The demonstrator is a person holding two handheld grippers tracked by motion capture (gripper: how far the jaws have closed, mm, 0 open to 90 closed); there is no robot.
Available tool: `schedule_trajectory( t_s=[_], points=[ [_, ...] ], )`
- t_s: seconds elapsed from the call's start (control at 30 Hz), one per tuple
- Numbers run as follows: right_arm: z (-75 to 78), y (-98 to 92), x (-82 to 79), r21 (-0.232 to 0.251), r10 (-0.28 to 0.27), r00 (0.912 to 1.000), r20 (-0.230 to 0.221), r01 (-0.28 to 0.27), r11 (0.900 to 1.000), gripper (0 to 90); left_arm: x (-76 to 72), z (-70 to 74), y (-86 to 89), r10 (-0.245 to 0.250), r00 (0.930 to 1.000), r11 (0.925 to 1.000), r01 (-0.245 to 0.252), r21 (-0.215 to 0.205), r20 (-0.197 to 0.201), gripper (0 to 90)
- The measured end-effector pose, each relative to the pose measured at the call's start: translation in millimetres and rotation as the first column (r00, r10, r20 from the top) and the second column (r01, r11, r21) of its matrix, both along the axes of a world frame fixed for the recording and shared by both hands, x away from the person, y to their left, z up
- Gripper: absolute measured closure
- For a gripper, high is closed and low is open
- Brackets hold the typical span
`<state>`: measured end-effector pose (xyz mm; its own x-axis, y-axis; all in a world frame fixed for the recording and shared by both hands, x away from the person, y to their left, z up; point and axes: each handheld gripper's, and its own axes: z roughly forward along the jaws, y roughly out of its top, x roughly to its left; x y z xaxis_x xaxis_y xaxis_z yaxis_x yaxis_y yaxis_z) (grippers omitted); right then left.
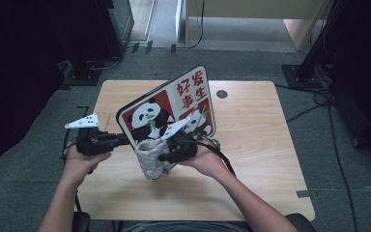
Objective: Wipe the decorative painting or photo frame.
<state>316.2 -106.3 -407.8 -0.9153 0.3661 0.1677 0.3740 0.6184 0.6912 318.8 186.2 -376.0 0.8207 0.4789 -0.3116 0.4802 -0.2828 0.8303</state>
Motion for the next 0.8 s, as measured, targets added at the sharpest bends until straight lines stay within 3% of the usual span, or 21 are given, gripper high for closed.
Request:
schedule_trajectory(
  t_s=[0.37,0.67,0.8],
  points=[
    [-25.2,-4.8,-6.4,-0.033,-0.007,1.0,0.003,0.007,0.999,69.8,-1.0,-2.1,0.9,0.001,1.0,1.0,-0.001,-0.002,-0.006,78.9],
    [-43.1,-7.0,-8.7,-0.072,-0.012,0.9992,-0.038,0.009,0.997,69.8,-2.0,-1.5,2.2,0.005,1.0,1.0,-0.005,0.0,-0.007,78.8],
    [-45.3,-6.9,-8.4,-0.066,-0.017,0.9986,-0.051,0.013,0.998,69.8,-2.2,-1.7,3.3,0.013,0.9999,0.9999,-0.013,-0.003,-0.009,78.6]
  ],
)
